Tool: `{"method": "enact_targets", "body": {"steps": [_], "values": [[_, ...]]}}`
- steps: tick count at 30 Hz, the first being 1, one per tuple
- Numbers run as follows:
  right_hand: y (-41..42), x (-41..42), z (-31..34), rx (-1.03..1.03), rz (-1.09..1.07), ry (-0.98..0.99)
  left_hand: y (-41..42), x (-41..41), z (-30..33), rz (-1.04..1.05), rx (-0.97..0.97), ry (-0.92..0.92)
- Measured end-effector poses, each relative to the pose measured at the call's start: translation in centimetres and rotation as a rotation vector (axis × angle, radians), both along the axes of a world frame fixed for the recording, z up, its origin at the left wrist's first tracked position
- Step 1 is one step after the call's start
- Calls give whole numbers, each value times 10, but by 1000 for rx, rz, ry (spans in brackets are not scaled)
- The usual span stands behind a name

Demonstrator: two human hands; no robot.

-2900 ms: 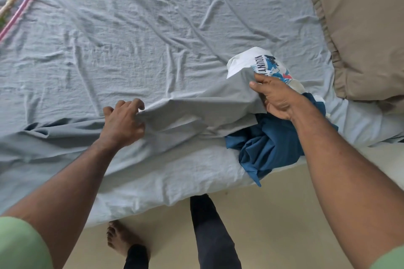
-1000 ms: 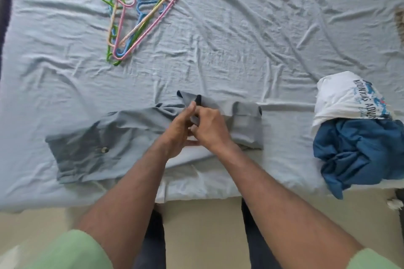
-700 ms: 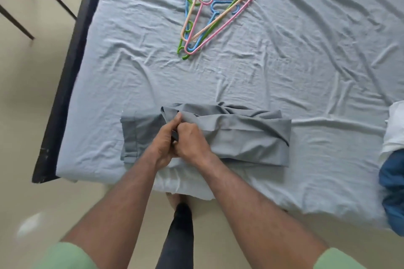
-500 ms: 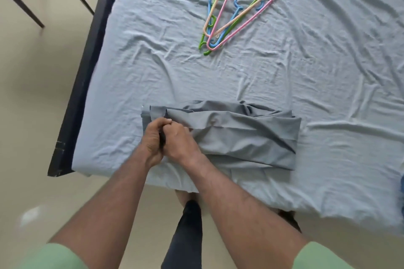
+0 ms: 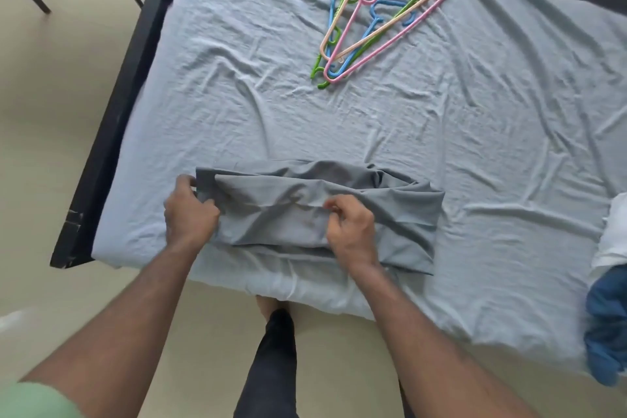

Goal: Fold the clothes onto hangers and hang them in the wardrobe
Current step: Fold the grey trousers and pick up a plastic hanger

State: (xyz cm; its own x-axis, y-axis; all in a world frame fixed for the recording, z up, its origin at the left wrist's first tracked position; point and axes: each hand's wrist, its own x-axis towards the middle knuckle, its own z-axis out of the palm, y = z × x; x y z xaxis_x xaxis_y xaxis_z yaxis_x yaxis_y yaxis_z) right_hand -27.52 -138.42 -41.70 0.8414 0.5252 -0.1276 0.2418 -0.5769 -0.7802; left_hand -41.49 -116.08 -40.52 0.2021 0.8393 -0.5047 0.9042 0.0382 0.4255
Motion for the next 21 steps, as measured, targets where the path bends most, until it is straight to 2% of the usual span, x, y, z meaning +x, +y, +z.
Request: {"method": "enact_targets", "body": {"steps": [2,4,6,8,10,12,18,21], "values": [[-40,32,-12,-125,-123,-31,-12,8,5,-174,386,77],[-66,56,-19,-216,-139,-67,-35,22,3,-522,626,-25],[-77,69,-22,-365,-39,-43,-64,38,-9,-958,593,-117],[-78,73,-22,-600,180,35,-83,51,-21,-1237,418,49],[-82,80,-27,-754,315,147,-83,60,-32,-1250,221,285],[-87,90,-36,-795,343,226,-67,59,-42,-1192,115,440],[-93,103,-45,-906,389,244,-40,57,-49,-1246,60,456],[-79,96,-37,-925,343,229,-43,62,-37,-1246,31,438]]}}
